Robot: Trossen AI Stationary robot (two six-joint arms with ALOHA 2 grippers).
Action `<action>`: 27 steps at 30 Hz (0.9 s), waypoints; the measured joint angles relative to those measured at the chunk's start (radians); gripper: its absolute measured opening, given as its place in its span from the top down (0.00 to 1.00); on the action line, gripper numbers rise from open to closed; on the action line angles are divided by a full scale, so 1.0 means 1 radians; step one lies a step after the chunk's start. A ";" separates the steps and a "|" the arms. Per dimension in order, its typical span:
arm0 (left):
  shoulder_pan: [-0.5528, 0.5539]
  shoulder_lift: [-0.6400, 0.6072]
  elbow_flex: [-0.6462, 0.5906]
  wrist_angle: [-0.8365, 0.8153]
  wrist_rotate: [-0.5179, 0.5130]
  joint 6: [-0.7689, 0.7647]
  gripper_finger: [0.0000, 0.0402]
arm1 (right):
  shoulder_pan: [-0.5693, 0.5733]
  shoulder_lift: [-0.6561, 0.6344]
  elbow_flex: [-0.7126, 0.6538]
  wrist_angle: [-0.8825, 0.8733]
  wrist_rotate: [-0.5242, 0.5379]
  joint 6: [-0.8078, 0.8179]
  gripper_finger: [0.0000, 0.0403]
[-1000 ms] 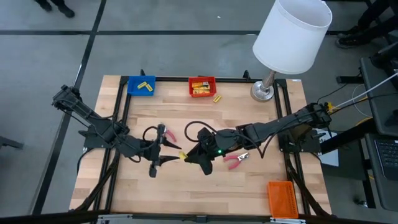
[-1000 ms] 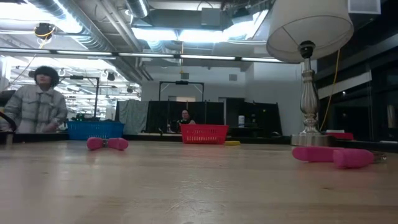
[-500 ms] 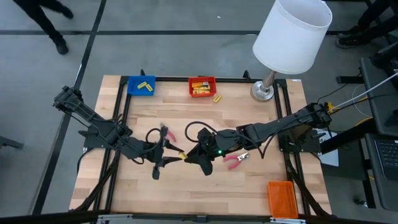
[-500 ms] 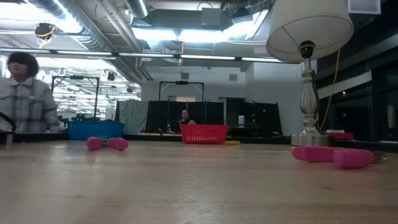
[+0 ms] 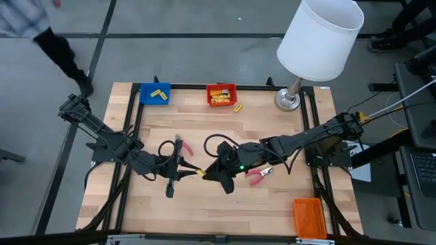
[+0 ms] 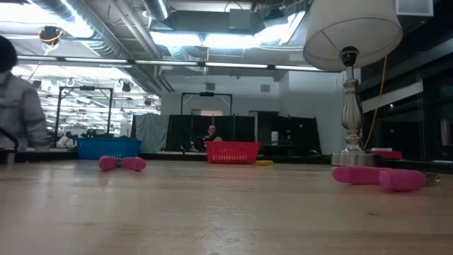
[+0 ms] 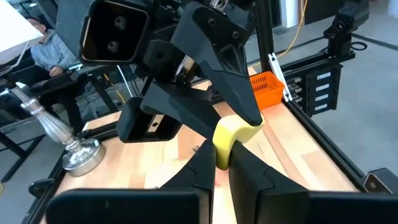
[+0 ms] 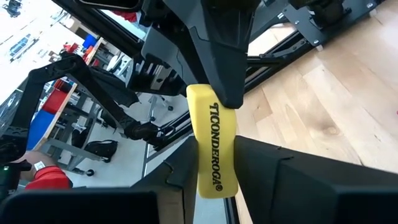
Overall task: Pick & Place School Supplies
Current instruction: Put the yellow eraser into the blue bin
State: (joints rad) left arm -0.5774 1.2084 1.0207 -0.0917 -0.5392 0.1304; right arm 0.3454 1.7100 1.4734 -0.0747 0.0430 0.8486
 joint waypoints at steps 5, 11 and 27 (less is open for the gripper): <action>0.001 -0.001 0.001 -0.009 -0.015 -0.019 0.95 | 0.006 0.002 0.000 0.035 0.016 -0.019 0.66; 0.002 0.000 0.001 -0.039 -0.031 -0.042 0.96 | 0.016 0.003 -0.001 0.045 0.046 -0.012 0.52; 0.041 0.000 0.000 -0.495 -0.223 -0.454 0.96 | 0.016 -0.002 0.000 -0.008 0.256 -0.072 0.48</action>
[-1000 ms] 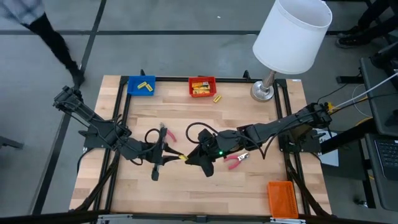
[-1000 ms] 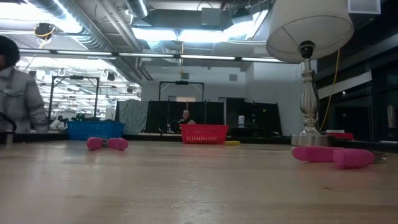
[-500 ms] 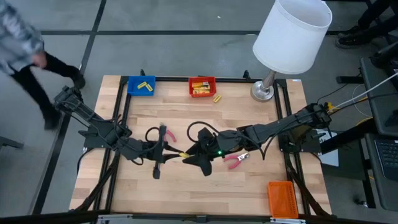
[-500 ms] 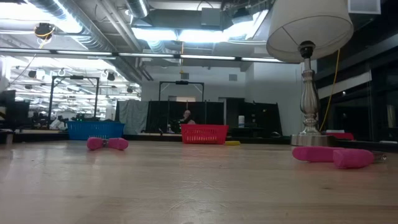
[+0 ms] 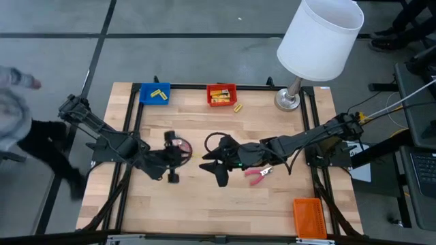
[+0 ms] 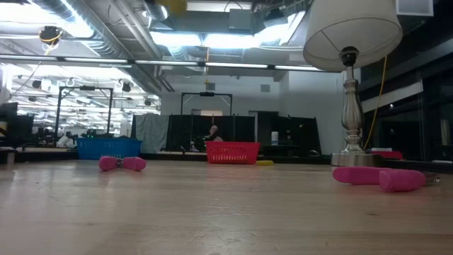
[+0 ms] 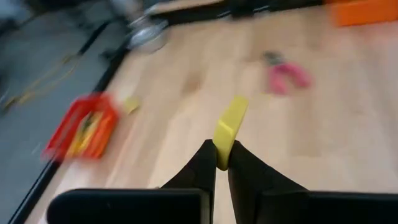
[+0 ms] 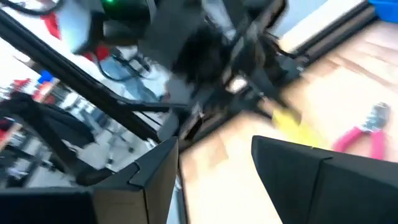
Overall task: Pick & Place School Supplies
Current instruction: Put the yellow eraser into the blue bin
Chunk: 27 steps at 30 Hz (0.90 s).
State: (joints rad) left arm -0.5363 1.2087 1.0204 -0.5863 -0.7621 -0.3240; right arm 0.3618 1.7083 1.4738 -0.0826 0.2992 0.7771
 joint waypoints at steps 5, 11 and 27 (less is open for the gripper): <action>0.113 -0.007 0.001 -0.229 -0.079 -0.293 0.96 | 0.035 -0.001 0.000 -0.099 0.020 0.036 0.48; 0.436 -0.027 0.001 -0.468 0.049 -0.531 0.96 | 0.087 -0.001 0.000 -0.163 0.105 0.104 0.48; 1.448 0.004 0.001 -0.257 0.517 -0.109 0.96 | 0.200 -0.003 0.000 -0.172 0.371 0.233 0.48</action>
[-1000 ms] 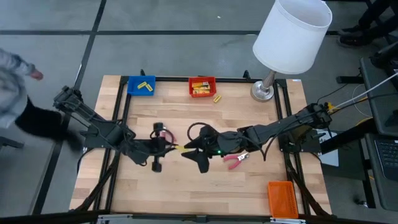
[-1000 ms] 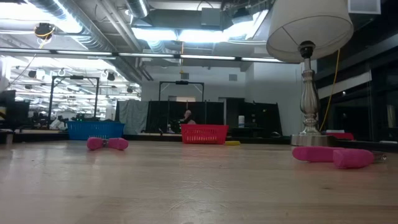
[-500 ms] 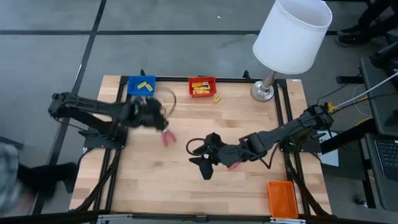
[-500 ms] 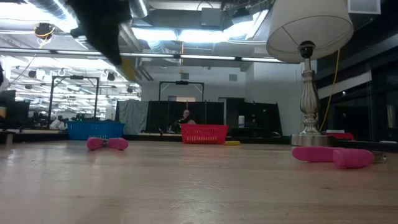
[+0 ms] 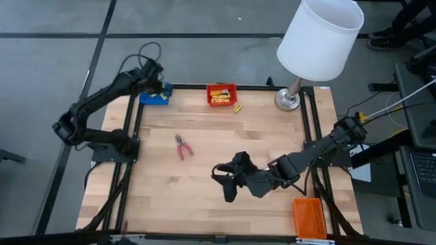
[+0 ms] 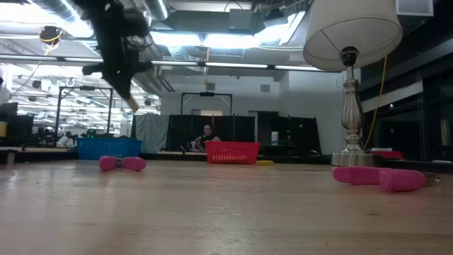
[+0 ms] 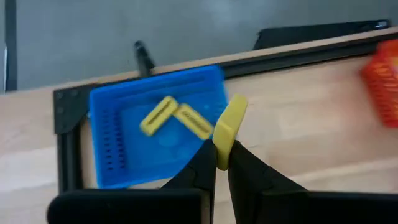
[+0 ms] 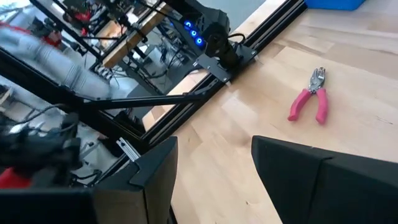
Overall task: Pick & Place School Supplies
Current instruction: Put the yellow eraser into the blue bin
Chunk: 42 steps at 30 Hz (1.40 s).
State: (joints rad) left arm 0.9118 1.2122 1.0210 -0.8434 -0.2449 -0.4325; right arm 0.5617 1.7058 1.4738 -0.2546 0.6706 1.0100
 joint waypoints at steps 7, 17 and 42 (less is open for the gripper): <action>0.089 0.079 -0.019 0.008 0.038 0.027 0.96 | 0.037 0.000 0.000 0.000 0.085 0.049 0.49; 0.092 0.145 -0.201 0.175 0.079 -0.033 0.90 | 0.078 0.000 0.000 -0.004 0.171 0.112 0.51; -0.355 -0.331 -0.214 0.442 0.589 0.294 0.56 | -0.354 0.007 -0.010 -0.511 -0.443 0.004 0.51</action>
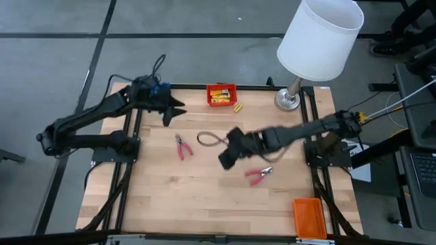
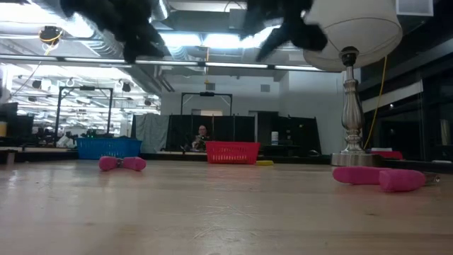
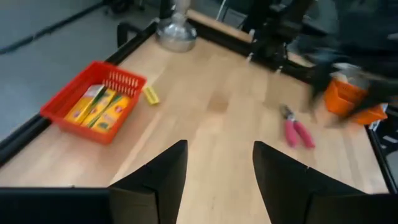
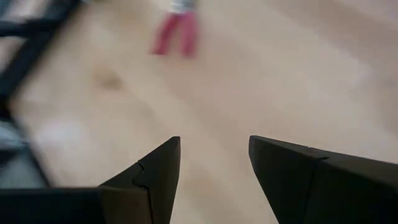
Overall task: Pick & Place School Supplies
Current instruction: Put the yellow eraser into the blue bin
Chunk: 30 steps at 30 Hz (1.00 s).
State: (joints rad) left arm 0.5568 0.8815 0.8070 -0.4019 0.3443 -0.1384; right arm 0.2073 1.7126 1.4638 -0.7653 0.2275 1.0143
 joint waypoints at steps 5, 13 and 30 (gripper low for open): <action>-0.158 -0.070 0.000 0.027 -0.156 -0.093 0.59 | -0.205 0.001 -0.072 -0.094 -0.075 -0.028 0.51; -0.307 -0.112 0.000 0.109 -0.396 -0.198 0.63 | -0.392 0.000 -0.172 -0.083 0.047 -0.107 0.51; -0.433 -0.085 0.000 0.231 -0.571 -0.338 0.69 | -0.630 0.001 -0.341 0.242 0.015 -0.024 0.71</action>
State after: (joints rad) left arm 0.1238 0.7968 0.8070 -0.1712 -0.2263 -0.4767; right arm -0.4224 1.7134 1.1223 -0.5237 0.2428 0.9902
